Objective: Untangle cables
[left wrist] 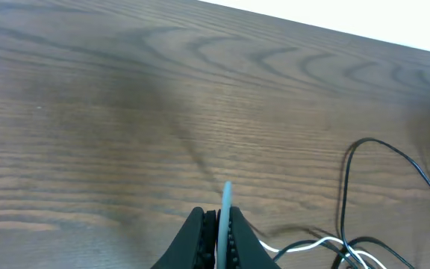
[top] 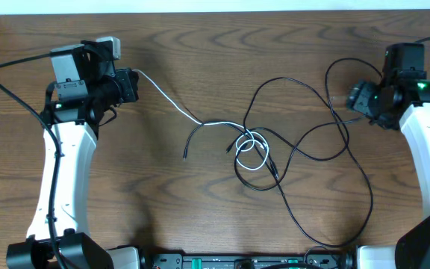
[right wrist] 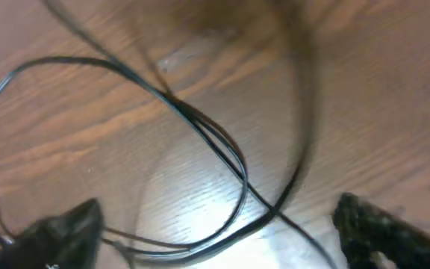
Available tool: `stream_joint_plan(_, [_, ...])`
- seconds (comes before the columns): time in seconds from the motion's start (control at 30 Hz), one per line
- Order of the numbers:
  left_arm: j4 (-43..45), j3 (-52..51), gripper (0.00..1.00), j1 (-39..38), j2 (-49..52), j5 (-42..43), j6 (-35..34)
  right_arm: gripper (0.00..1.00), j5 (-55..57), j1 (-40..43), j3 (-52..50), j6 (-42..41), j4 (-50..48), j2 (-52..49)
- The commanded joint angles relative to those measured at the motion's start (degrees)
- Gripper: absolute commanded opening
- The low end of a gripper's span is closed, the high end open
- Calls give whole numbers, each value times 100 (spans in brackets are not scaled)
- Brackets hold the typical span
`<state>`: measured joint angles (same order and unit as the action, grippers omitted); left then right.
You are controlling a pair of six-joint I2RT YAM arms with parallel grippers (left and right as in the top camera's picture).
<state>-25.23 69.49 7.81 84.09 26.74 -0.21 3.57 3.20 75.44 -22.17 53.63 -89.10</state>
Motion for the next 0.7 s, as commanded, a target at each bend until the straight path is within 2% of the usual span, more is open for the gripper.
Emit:
stream_joint_plan(0.0, [44, -7, 8, -125, -105, 72, -4, 99, 4, -348, 142, 48, 94, 361])
stream_joint_plan(0.13, [109, -7, 8, -229, -107, 76, -9, 99, 72, -892, 142, -704, 544, 575])
stream_joint_plan(0.3, [83, -7, 8, -385, -107, 76, -9, 99, 107, -1725, 120, -1158, 804, 544])
stream_joint_plan(0.47, [79, -7, 8, -490, -177, 114, -11, 99, 767, -2444, 72, -2264, 1165, 444])
stream_joint_plan(0.67, [81, -7, 8, -503, -509, 114, -9, 99, 1373, -2850, -48, -3547, 1611, 210])
